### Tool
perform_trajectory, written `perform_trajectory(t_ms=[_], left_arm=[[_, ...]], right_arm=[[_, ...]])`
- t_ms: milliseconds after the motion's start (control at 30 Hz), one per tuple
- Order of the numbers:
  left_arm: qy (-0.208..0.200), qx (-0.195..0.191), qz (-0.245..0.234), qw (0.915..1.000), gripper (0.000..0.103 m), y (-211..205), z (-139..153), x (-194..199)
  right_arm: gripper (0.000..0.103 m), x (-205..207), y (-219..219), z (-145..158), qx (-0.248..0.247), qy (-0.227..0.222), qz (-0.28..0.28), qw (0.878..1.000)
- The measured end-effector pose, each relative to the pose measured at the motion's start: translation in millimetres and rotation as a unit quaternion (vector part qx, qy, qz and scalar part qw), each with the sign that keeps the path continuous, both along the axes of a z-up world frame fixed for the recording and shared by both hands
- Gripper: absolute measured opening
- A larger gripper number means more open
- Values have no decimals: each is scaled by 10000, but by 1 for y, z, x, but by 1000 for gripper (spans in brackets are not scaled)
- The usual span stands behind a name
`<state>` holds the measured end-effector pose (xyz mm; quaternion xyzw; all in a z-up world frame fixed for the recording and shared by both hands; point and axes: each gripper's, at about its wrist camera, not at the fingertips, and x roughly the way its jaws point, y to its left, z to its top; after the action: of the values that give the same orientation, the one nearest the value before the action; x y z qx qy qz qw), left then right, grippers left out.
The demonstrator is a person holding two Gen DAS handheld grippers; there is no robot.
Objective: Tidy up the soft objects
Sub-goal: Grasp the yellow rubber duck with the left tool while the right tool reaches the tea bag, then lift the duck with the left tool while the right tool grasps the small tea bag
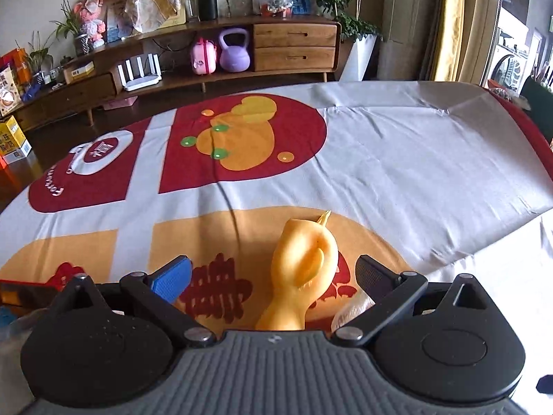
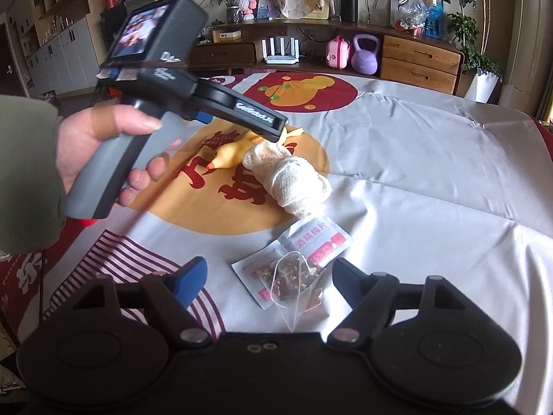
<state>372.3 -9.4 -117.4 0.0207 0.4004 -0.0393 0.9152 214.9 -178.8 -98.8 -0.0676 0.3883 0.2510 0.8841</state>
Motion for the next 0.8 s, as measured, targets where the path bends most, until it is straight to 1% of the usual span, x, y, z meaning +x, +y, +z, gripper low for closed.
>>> perform_trajectory(t_ms=[133,233,267,333,400,433,500,567,600,667,700,767,800], left_arm=[[50,-23,8,10000,102,-3,-10,10],[106,-73,13,9999,102,-4,-17,15],[121,-81,17,9999,102,-4,-19,16],[136,-94,15,9999,101,-3,-22,16],[95,-110,41,9999,101,-3,-23,15],[81,-138,43,9999,100,-2,-24,15],[92,-156,0,9998,93,-3,-25,14],[57,-17,-1,10000,84,-4,-25,13],[32,1,-1,10000,82,-4,-25,12],[-19,-74,-1,10000,71,-2,-23,10],[-37,-104,-15,9999,68,-1,-22,9],[-70,-177,-96,9998,48,-1,-19,8],[-69,-228,-144,9996,43,-1,-17,7]], right_arm=[[74,5,1,-5,-86,16,-51,9999],[69,9,1,-10,-134,53,-88,9999],[65,10,2,-11,-136,67,-89,9998],[62,10,2,-14,-144,96,-71,9998],[55,11,3,-16,-165,129,-56,9998],[53,11,4,-18,-167,151,-47,9997],[48,12,4,-20,-158,187,-55,9997],[45,12,4,-21,-157,215,-75,9996],[43,12,4,-21,-163,224,-94,9996],[42,12,4,-22,-170,238,-123,9995],[39,12,3,-22,-173,242,-132,9995],[35,11,3,-22,-207,238,-166,9994],[30,11,3,-22,-227,238,-191,9993]])
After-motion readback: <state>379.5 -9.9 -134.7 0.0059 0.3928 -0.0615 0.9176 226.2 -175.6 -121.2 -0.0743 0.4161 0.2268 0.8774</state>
